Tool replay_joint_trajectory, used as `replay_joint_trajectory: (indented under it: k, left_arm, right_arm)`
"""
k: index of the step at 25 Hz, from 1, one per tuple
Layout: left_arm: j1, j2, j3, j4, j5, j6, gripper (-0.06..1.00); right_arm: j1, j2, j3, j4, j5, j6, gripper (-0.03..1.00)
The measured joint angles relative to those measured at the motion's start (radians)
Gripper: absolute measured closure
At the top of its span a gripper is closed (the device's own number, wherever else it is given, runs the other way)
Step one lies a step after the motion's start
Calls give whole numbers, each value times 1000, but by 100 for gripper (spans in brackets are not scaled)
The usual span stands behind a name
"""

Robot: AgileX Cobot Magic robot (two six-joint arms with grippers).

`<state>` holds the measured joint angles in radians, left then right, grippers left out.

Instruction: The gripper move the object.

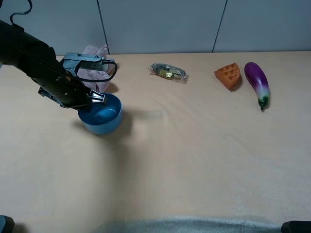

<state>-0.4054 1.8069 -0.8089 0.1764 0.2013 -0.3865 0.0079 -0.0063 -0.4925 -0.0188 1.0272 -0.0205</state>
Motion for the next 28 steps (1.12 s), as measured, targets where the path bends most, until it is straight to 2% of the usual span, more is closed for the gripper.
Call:
replay_joint_trajectory:
  k: [12,20,28]
  left_arm:
    - [0,0,0,0,-3,-3,29]
    - [0,-23,0,-1,12,-4,21]
    - [0,-151,0,-1,117,-4,17]
  right_arm:
    - [0,0,0,0,0,0,28]
    - [0,0,0,0,0,0,28]
    - [0,0,0,0,0,0,28]
